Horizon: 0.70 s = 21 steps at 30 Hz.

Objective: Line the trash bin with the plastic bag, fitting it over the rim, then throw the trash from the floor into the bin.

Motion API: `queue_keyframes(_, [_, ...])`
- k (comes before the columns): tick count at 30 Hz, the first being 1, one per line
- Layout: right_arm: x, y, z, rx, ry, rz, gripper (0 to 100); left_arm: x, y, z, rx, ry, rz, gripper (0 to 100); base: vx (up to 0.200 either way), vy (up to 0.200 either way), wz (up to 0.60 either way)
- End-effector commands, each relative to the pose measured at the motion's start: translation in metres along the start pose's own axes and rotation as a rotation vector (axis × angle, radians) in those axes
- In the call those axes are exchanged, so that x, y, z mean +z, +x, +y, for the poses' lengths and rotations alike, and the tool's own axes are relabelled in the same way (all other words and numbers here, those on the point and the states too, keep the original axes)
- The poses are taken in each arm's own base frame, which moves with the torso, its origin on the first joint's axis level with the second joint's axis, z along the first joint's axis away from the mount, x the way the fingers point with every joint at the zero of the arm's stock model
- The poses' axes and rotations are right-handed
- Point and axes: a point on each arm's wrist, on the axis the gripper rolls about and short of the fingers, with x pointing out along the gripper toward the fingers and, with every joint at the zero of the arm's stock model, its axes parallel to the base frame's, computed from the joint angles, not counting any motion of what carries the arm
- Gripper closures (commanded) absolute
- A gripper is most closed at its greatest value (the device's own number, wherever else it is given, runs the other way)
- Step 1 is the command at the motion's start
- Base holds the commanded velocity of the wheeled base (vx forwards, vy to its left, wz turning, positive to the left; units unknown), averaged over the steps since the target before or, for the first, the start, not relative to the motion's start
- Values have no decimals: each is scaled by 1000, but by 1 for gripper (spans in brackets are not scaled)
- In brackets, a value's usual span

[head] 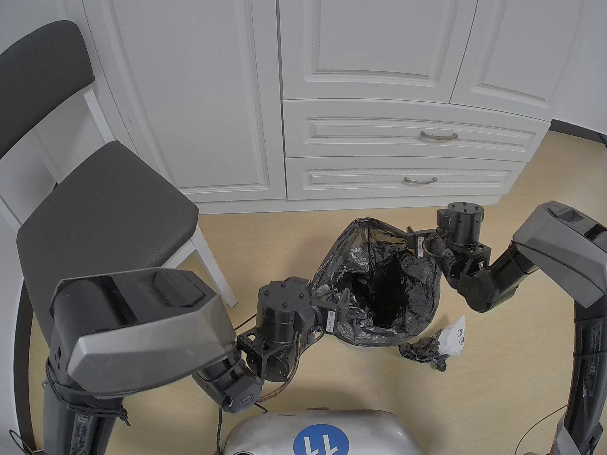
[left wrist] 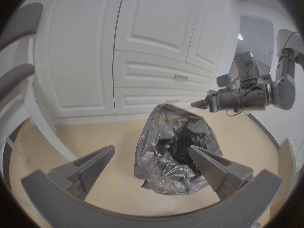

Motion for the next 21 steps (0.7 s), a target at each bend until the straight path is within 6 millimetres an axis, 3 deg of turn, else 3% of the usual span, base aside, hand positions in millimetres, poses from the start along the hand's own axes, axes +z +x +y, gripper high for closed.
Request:
queue_keyframes(1, [9, 4, -24, 11, 69, 87, 0, 78, 2, 22, -50, -130, 18, 0, 0, 0, 0])
queue_keyframes(4, [14, -1, -23, 70, 121, 162, 0, 101, 4, 30, -141, -136, 119, 0, 0, 0, 0])
queue_keyframes(8, [13, -3, -21, 134, 179, 232, 0, 103, 13, 27, -144, -156, 151, 0, 0, 0, 0])
queue_keyframes(15, [5, 6, -22, 232, 263, 290, 0, 58, 21, 16, -124, -186, 108, 0, 0, 0, 0])
queue_keyframes(21, [-5, 11, -19, 230, 257, 311, 0, 34, 25, 10, -133, -187, 133, 0, 0, 0, 0])
